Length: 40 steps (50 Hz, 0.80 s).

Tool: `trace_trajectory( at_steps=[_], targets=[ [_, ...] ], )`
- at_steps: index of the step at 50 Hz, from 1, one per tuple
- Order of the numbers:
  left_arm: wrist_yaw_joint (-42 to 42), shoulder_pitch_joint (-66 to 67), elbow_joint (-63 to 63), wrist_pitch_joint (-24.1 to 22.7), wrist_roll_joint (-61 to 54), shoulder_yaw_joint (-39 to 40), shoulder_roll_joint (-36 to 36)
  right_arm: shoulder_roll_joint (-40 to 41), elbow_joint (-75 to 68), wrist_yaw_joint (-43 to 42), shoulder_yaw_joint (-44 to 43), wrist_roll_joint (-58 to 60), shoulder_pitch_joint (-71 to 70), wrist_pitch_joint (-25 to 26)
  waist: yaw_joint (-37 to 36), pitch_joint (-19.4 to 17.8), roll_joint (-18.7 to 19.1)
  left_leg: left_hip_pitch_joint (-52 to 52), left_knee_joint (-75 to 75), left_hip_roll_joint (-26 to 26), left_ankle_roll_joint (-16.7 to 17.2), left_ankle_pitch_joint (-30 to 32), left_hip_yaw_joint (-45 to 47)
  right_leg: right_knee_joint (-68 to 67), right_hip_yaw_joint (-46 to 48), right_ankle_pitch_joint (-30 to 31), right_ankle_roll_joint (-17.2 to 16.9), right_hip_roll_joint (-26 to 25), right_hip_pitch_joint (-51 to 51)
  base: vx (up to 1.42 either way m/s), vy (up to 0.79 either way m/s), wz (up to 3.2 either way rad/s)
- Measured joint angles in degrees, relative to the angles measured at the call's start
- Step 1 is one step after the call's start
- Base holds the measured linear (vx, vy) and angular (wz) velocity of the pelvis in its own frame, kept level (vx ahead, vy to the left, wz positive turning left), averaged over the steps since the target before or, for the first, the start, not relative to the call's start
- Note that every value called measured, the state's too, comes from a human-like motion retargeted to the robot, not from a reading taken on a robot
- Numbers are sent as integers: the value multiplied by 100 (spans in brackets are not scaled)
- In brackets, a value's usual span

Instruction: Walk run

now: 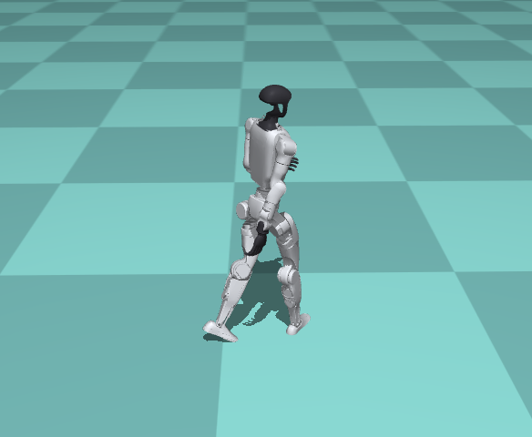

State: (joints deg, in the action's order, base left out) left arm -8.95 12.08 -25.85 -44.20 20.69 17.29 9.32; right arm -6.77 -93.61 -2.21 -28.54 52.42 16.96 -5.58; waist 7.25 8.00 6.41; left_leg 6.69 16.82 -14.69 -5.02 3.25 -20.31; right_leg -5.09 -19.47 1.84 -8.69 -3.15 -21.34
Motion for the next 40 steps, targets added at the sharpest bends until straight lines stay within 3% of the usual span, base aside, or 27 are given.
trace_trajectory(
  at_steps=[2, 3, 4, 5, 6, 7, 8, 13, 20, 23, 26, 28, 30, 32, 33, 36, 40],
  targets=[
    [-36, 81, -93, 11, 31, -19, 149, -152, 140, -283, -37, 116, -146, -34, 160, 123, 297, -349, 737, 252, 1049, 1106, 158, -248, -568, -340, 257, -287, 129, 94, -8, 186],
    [-90, 86, -147, 73, -14, -153, 220, -245, 200, -377, -69, 157, -247, -80, 198, 152, 381, -615, 1248, 372, 1739, 1479, 393, -343, -324, -483, 373, -232, 184, 79, 23, 223],
    [-100, 33, -185, 103, -90, -255, 276, -363, 276, -422, -48, 164, -386, -142, 280, 174, 353, -921, 1731, 399, 1982, 1807, 1127, -478, -2, -684, 330, 136, 220, 66, 64, 257],
    [-88, -49, -215, 117, -182, -342, 324, -492, 359, -442, -2, 153, -545, -213, 383, 192, 270, -1246, 2201, 379, 2002, 2114, 2110, -633, 357, -914, 208, 660, 245, 55, 49, 267],
    [62, -97, -197, 56, -216, -367, 341, -514, 440, -489, 37, 154, -674, -299, 432, 273, 111, -1495, 2479, 590, 2002, 2268, 2535, -643, 654, -945, 373, 819, 282, 58, 1, 239],
    [213, -114, -172, 7, -236, -391, 334, -509, 523, -556, 84, 169, -789, -396, 429, 332, -12, -1742, 2781, 760, 2002, 2217, 2730, -600, 814, -964, 577, 807, 384, 69, -74, 159],
    [364, -69, -130, -19, -225, -412, 283, -449, 613, -668, 145, 210, -874, -512, 326, 347, -60, -1987, 3135, 849, 2002, 1760, 2466, -452, 702, -957, 859, 449, 618, 82, -75, 100],
    [288, -4, 117, 4, -56, -579, 180, -587, 1462, -1172, 540, 389, -1474, -1102, -322, 256, -474, -3435, 3739, 1318, 1024, 407, 3577, -3, 1090, -1059, 1180, 430, 1341, 71, -28, 65],
    [271, 26, 443, -26, 60, -621, 84, -830, 2588, -1621, 449, 374, -2225, -1582, -1074, 126, -685, -4932, 1999, 1915, -374, -779, 4202, 299, 1666, -1276, 1411, 12, 2118, 88, -15, 63],
    [237, 14, 476, -6, 65, -578, 111, -818, 2974, -1474, 486, 71, -2306, -1628, -1250, 76, -819, -5069, 1183, 1821, -655, -1171, 4315, 269, 2004, -947, 1302, -43, 2425, 96, -10, 54],
    [224, 55, 478, 1, 112, -523, 100, -621, 3266, -1459, 582, -326, -2138, -1748, -1474, 78, -1139, -4814, 810, 1777, -938, -1075, 4519, 41, 2164, -47, 922, 84, 2673, 113, -20, 23],
    [234, 89, 478, -15, 135, -510, 69, -391, 3442, -1383, 625, -584, -1891, -1878, -1481, 179, -1240, -4475, 938, 1617, -998, -1588, 4599, -301, 2438, 1056, 604, 158, 2711, 132, -13, 52],
    [227, 58, 514, -11, 123, -469, 52, -127, 3642, -1246, 739, -791, -1567, -2081, -1389, 105, -1179, -4453, 1103, 1456, -998, -1728, 4068, -1085, 2007, 2269, 285, 44, 2570, 131, 9, 96],
    [161, -27, 562, 38, 63, -534, 17, 67, 3808, -1158, 948, -998, -1177, -2233, -989, -20, -975, -4050, 1240, 1264, -989, -2112, 3711, -2709, 2253, 2816, 200, -78, 2037, 141, 0, 189],
    [133, -93, 599, 52, 24, -611, -9, 125, 3870, -1108, 994, -1049, -1025, -2309, -774, -95, -900, -3791, 1280, 1091, -961, -2335, 3491, -3556, 2282, 2816, 149, -148, 1718, 132, -11, 198],
    [157, -466, 611, 71, -122, -701, -149, 327, 4155, -1004, 1060, -979, -579, -2416, -626, -161, -409, -3461, 1403, 1492, -750, -2654, 3060, -4245, 1951, 1939, 267, -797, 866, 100, -23, 94],
    [266, -875, 530, 69, -314, -887, -269, 597, 4780, -1065, 1036, -1139, 372, -2640, -475, -291, -175, -2638, 992, 1435, -571, -2711, 2838, -4430, 1992, 574, 836, -544, -371, 138, -30, 84]
  ],
)
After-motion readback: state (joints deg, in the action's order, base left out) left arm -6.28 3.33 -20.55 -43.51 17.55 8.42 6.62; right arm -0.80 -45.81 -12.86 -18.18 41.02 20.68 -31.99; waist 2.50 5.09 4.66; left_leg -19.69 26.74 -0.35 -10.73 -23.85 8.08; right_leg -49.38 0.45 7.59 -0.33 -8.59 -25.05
